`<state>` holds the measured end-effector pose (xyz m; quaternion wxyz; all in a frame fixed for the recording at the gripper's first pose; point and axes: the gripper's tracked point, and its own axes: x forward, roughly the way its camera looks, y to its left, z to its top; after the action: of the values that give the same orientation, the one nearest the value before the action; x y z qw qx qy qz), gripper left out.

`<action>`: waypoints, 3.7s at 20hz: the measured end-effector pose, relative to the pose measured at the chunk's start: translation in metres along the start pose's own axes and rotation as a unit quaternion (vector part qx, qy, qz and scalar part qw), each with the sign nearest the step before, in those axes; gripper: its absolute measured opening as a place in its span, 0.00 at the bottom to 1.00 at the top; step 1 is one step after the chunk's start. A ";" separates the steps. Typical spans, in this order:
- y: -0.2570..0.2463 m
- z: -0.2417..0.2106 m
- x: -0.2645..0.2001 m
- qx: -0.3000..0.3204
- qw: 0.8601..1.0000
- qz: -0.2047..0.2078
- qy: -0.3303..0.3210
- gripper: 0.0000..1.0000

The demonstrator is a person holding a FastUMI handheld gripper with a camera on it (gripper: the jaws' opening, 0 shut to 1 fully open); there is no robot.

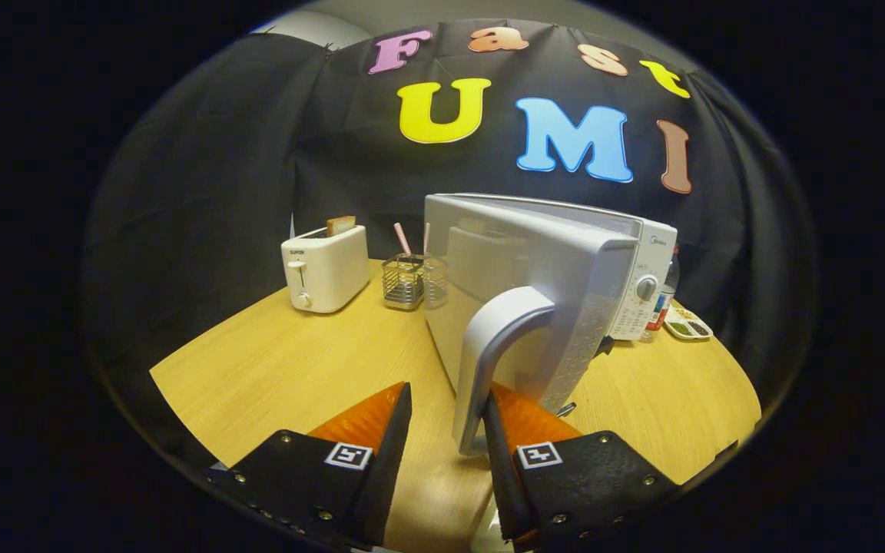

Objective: Open the microwave, put the food inside, and close the microwave door.

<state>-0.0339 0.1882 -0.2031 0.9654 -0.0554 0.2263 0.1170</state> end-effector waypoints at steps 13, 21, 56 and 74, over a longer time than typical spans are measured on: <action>0.079 -0.007 -0.013 -0.011 0.999 0.045 0.008 0.61; 0.107 -0.006 -0.037 0.011 0.990 0.142 0.020 0.61; -0.114 -0.120 -0.053 0.075 0.983 -0.017 0.166 1.00; -0.114 -0.094 -0.029 0.151 0.974 0.016 0.170 0.73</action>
<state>-0.0701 0.0572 -0.2682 0.9081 0.0761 0.4028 0.0858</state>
